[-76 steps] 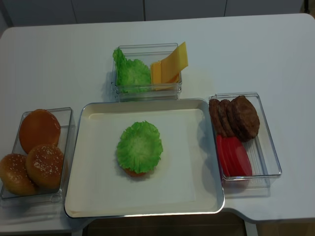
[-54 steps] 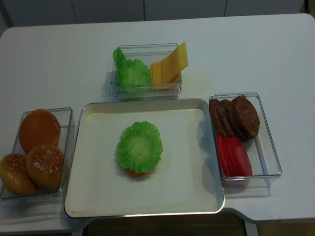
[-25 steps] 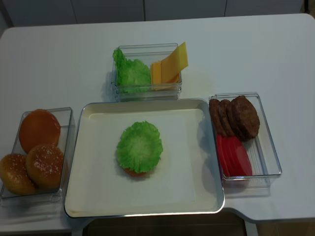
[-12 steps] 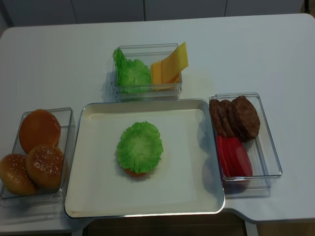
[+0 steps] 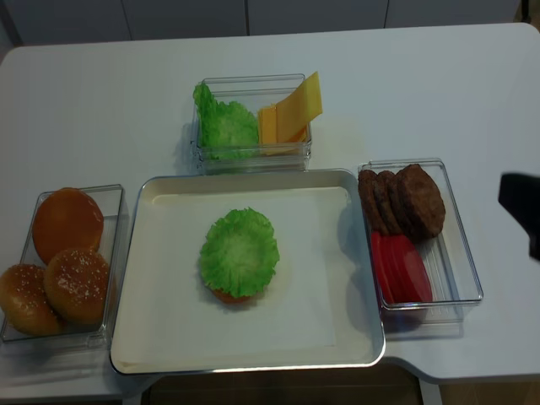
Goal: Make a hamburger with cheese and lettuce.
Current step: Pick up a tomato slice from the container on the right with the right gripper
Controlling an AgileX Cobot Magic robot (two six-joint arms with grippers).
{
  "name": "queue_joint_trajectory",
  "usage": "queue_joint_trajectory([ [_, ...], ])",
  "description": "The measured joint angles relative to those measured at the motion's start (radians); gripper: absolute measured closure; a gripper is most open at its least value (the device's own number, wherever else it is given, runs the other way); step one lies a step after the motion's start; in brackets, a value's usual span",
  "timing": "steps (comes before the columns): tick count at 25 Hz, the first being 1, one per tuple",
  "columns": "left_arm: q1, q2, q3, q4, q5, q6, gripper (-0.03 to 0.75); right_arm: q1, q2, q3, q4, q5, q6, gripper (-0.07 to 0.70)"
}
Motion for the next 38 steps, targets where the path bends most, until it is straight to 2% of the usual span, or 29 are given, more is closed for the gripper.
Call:
queue_joint_trajectory([
  [5, 0.0, 0.0, 0.0, 0.0, 0.0, 0.0, 0.429, 0.061, 0.174, -0.114, -0.002, 0.025, 0.065, 0.243],
  [10, 0.0, 0.0, 0.0, 0.0, 0.0, 0.0, 0.429, 0.169, 0.34, -0.193, -0.035, 0.04, 0.098, 0.243],
  [15, 0.0, 0.0, 0.0, 0.0, 0.0, 0.0, 0.429, 0.293, 0.486, -0.235, -0.146, 0.038, 0.231, 0.244],
  [18, 0.0, 0.0, 0.0, 0.0, 0.0, 0.0, 0.429, 0.383, 0.567, -0.28, -0.264, 0.079, 0.349, 0.243],
  [22, 0.0, 0.0, 0.0, 0.0, 0.0, 0.0, 0.429, 0.473, 0.678, -0.349, -0.446, 0.188, 0.522, 0.244],
  [24, 0.0, 0.0, 0.0, 0.0, 0.0, 0.0, 0.43, 0.502, 0.736, -0.383, -0.501, 0.244, 0.572, 0.244],
  [27, 0.0, 0.0, 0.0, 0.0, 0.0, 0.0, 0.429, 0.525, 0.804, -0.416, -0.531, 0.301, 0.602, 0.244],
  [32, 0.0, 0.0, 0.0, 0.0, 0.0, 0.0, 0.429, 0.548, 0.879, -0.435, -0.532, 0.316, 0.618, 0.244],
  [38, 0.0, 0.0, 0.0, 0.0, 0.0, 0.0, 0.429, 0.55, 0.941, -0.435, -0.554, 0.373, 0.626, 0.244],
])
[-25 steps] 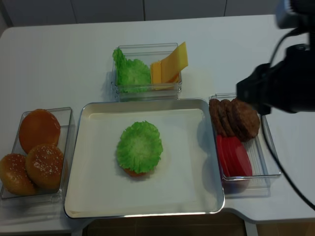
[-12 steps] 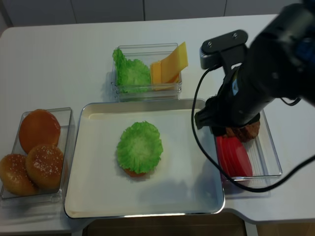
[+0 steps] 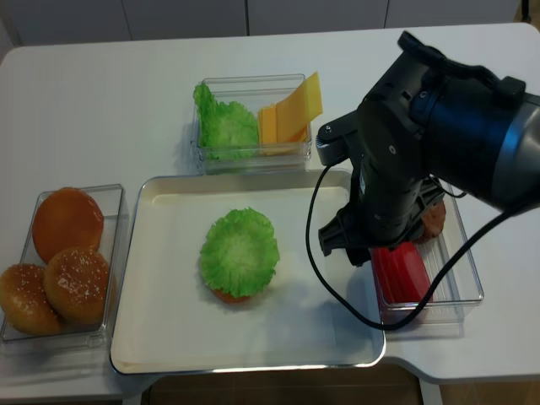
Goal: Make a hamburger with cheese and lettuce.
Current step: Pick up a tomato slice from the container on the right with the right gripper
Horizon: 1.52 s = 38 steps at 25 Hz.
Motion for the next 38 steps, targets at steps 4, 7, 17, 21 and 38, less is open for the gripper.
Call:
queue_joint_trajectory([
  [4, 0.0, 0.0, 0.0, 0.0, 0.0, 0.0, 0.429, 0.0, 0.013, 0.0, -0.024, 0.007, 0.016, 0.244],
  [7, 0.0, 0.0, 0.0, 0.0, 0.0, 0.0, 0.429, 0.0, 0.019, 0.0, -0.026, 0.007, 0.018, 0.244],
  [17, 0.0, 0.0, 0.0, 0.0, 0.0, 0.0, 0.43, 0.0, 0.019, 0.0, -0.026, 0.007, 0.016, 0.393],
  [21, 0.0, 0.0, 0.0, 0.0, 0.0, 0.0, 0.429, 0.0, 0.019, 0.0, -0.026, 0.007, 0.016, 0.419],
  [38, 0.0, 0.0, 0.0, 0.0, 0.0, 0.0, 0.43, 0.0, 0.017, 0.0, -0.026, 0.007, 0.01, 0.579],
])
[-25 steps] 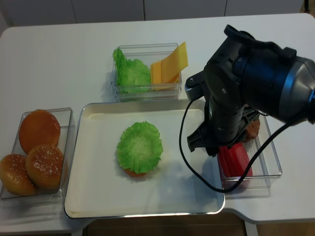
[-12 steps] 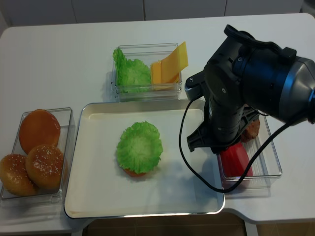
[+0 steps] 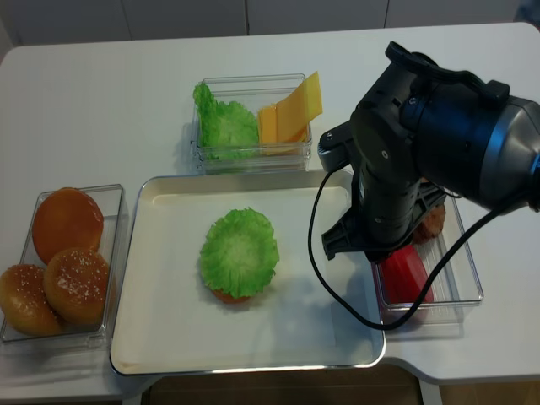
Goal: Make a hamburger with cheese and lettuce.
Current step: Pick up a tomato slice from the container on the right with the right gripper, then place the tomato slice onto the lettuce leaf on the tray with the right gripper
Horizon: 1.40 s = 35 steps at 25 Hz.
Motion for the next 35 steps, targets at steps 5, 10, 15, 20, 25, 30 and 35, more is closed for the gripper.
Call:
queue_joint_trajectory([
  [5, 0.0, 0.0, 0.0, 0.0, 0.0, 0.0, 0.429, 0.0, -0.021, 0.0, 0.0, -0.002, 0.0, 0.58],
  [10, 0.0, 0.0, 0.0, 0.0, 0.0, 0.0, 0.43, 0.0, -0.058, 0.0, 0.006, -0.002, 0.0, 0.581],
  [15, 0.0, 0.0, 0.0, 0.0, 0.0, 0.0, 0.43, 0.0, -0.115, 0.0, 0.014, -0.004, 0.006, 0.581],
  [20, 0.0, 0.0, 0.0, 0.0, 0.0, 0.0, 0.429, 0.0, -0.174, -0.012, 0.023, 0.001, 0.015, 0.581],
  [25, 0.0, 0.0, 0.0, 0.0, 0.0, 0.0, 0.43, 0.0, -0.198, -0.083, 0.025, 0.037, 0.017, 0.582],
  [30, 0.0, 0.0, 0.0, 0.0, 0.0, 0.0, 0.43, 0.034, -0.199, -0.173, 0.002, 0.061, 0.017, 0.582],
  [35, 0.0, 0.0, 0.0, 0.0, 0.0, 0.0, 0.43, 0.157, -0.168, -0.242, -0.079, 0.064, 0.025, 0.582],
])
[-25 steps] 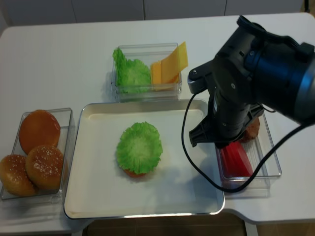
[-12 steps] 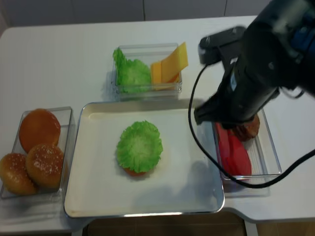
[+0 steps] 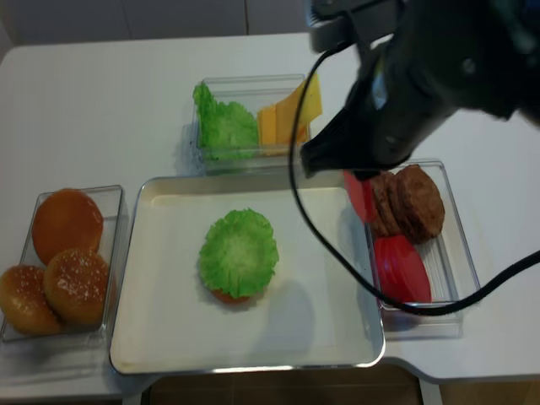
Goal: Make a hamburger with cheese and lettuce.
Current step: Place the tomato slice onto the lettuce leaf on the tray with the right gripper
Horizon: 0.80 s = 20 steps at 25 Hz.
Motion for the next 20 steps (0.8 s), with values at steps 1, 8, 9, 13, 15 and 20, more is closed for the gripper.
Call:
queue_joint_trajectory([
  [1, 0.0, 0.0, 0.0, 0.0, 0.0, 0.0, 0.43, 0.021, 0.017, -0.011, -0.021, 0.002, 0.011, 0.582],
  [8, 0.0, 0.0, 0.0, 0.0, 0.0, 0.0, 0.43, 0.137, 0.182, -0.15, -0.074, 0.012, 0.02, 0.582],
  [9, 0.0, 0.0, 0.0, 0.0, 0.0, 0.0, 0.43, 0.146, 0.212, -0.176, -0.085, 0.014, 0.018, 0.582],
  [13, 0.0, 0.0, 0.0, 0.0, 0.0, 0.0, 0.43, 0.159, 0.32, -0.269, -0.101, 0.016, -0.014, 0.582],
  [15, 0.0, 0.0, 0.0, 0.0, 0.0, 0.0, 0.43, 0.16, 0.368, -0.312, -0.101, 0.017, -0.041, 0.582],
  [20, 0.0, 0.0, 0.0, 0.0, 0.0, 0.0, 0.43, 0.16, 0.456, -0.376, -0.094, 0.018, -0.077, 0.582],
])
